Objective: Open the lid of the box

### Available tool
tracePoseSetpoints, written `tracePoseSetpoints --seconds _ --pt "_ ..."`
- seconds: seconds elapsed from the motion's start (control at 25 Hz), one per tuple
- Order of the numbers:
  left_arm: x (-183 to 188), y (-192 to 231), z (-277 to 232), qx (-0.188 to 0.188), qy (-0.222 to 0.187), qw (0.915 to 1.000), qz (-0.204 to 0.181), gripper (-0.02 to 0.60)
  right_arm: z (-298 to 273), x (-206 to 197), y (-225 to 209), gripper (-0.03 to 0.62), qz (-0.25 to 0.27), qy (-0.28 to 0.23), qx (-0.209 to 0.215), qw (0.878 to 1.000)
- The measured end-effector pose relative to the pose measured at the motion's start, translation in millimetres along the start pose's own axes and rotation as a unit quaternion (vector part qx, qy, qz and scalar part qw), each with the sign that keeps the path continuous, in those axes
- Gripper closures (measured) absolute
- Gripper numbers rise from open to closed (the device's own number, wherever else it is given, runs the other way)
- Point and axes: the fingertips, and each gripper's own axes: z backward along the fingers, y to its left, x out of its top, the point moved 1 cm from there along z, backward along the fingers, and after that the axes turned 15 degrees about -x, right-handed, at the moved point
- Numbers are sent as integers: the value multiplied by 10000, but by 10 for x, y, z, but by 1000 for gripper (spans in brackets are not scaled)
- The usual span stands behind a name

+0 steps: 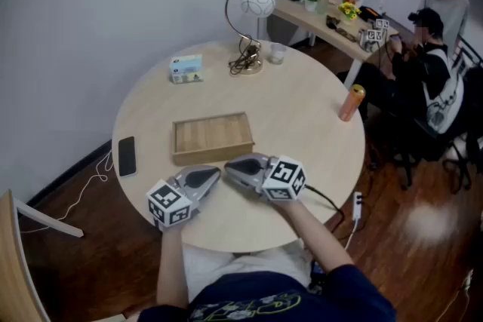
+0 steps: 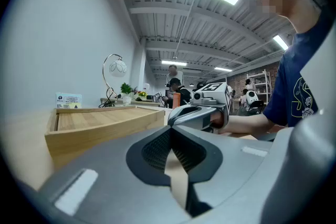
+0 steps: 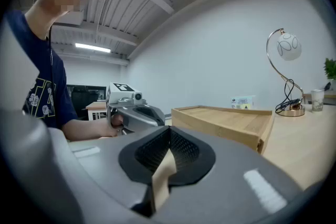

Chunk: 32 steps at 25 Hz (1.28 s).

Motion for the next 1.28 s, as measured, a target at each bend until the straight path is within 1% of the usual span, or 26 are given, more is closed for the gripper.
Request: tracePoseSetpoints --seconds 0.16,0.28,0.92,1.08,1.28 --pt "3 -5 -5 -1 -16 10000 0 580 -1 43 19 600 -66 -92 10 9999" --pt "6 -3 -19 -14 -8 10000 -9 580 11 42 8 600 -3 -45 -18 10000" --pt "12 -12 -23 -24 -15 10000 -17 580 24 29 3 600 -7 -11 -37 10000" --pt "13 -8 -10 -15 -4 10000 -18 580 3 30 8 600 -116 -80 18 9999" --pt "9 -7 -16 -17 -26 10000 -15 580 12 29 0 600 -22 -26 -46 10000"
